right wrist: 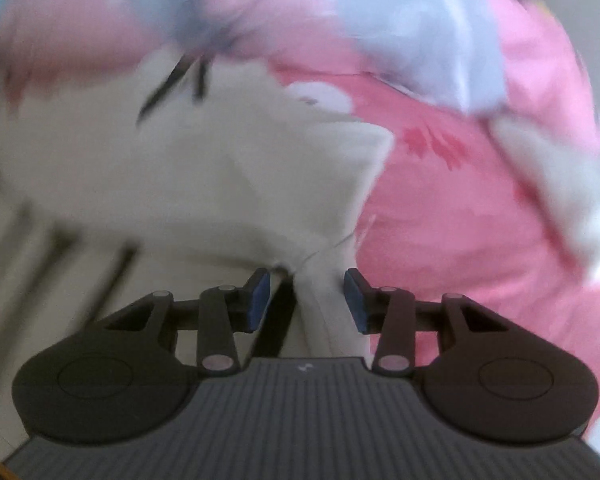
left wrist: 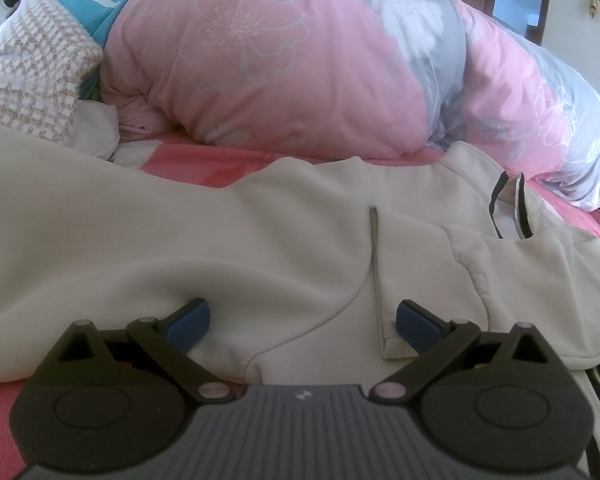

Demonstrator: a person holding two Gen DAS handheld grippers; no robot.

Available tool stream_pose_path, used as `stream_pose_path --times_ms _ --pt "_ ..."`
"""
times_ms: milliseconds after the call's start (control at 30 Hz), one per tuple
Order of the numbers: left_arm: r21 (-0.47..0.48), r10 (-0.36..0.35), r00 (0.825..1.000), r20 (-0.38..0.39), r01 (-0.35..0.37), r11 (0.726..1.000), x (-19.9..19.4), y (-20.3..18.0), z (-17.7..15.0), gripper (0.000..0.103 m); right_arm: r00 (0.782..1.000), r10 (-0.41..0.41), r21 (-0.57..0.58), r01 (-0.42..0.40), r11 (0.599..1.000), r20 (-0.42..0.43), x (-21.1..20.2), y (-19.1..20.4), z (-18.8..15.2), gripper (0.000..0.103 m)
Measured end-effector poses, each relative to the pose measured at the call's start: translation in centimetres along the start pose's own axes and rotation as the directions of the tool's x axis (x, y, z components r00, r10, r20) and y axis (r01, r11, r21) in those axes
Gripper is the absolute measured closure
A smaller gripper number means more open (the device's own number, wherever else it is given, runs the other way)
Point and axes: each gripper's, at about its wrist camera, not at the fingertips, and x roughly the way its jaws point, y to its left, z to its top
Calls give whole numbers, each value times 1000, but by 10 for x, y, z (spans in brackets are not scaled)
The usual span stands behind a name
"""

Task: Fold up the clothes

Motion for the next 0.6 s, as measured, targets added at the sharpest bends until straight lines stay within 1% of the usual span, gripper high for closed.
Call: stream_pose_path --times_ms 67,100,200,267,300,367,400,467,600 --pt "0 1 1000 0 -1 1000 0 0 0 2 999 -52 -131 52 990 7 5 16 -3 63" --pt "1 1 1000 0 -1 1000 0 0 0 2 997 -69 -176 72 982 18 6 21 -2 63" --pt "0 2 1000 1 -2 1000 0 0 0 2 994 -101 -263 107 959 37 11 29 2 65" --pt "0 1 1000 0 -1 1000 1 0 0 2 993 -109 -293 118 949 45 14 30 4 66" --pt "0 1 1000 0 -1 1000 1 0 0 2 992 -116 -299 126 946 51 14 29 4 69" --pt "-1 2 1000 0 -2 1000 0 -1 0 2 986 -150 -292 164 942 71 15 26 4 91" --pt "0 2 1000 0 -2 1000 0 -1 0 2 981 -177 -288 193 938 80 16 23 4 91" --pt "-1 2 1000 0 -2 1000 0 -1 0 2 980 -175 -250 193 949 93 14 16 2 91" --pt "-1 4 1000 0 -4 1000 0 -1 0 2 971 -204 -215 226 950 123 12 9 -1 92"
